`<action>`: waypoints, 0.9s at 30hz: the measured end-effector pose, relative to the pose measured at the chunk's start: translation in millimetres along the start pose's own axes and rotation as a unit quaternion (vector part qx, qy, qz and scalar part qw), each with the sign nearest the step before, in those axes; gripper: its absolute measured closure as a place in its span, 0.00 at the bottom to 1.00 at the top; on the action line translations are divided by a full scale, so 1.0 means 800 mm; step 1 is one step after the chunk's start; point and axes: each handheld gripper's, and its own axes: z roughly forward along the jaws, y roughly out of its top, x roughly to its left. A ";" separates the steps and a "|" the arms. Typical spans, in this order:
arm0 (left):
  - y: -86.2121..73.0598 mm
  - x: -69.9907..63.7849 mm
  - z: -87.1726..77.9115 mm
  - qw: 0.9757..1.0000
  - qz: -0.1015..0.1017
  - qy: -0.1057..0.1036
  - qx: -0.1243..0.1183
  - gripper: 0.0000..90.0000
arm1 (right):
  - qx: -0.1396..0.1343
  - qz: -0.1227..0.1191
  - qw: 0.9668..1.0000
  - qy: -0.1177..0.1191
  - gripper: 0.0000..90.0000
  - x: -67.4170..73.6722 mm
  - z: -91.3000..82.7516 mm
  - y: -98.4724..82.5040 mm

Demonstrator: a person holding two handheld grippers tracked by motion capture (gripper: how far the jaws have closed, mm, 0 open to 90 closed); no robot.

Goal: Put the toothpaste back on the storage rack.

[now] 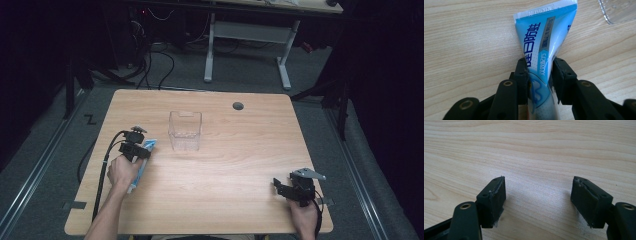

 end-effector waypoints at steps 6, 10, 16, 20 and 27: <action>0.000 -0.006 -0.007 1.000 0.017 0.001 -0.005 0.79 | -0.001 0.000 1.000 0.000 0.31 0.000 0.000 0.000; 0.000 -0.007 -0.013 1.000 0.023 -0.006 -0.014 0.80 | 0.000 0.001 1.000 0.000 0.31 0.000 0.000 0.000; -0.001 -0.005 -0.032 0.999 0.025 -0.015 -0.036 0.80 | 0.000 0.001 1.000 0.000 0.31 0.000 0.000 0.000; -0.003 -0.006 -0.044 0.998 0.031 -0.020 -0.049 0.80 | -0.001 0.000 1.000 0.000 0.31 0.000 0.000 0.000; -0.005 -0.010 -0.064 0.996 0.038 -0.028 -0.074 0.80 | -0.001 0.000 1.000 0.000 0.31 0.000 0.000 0.000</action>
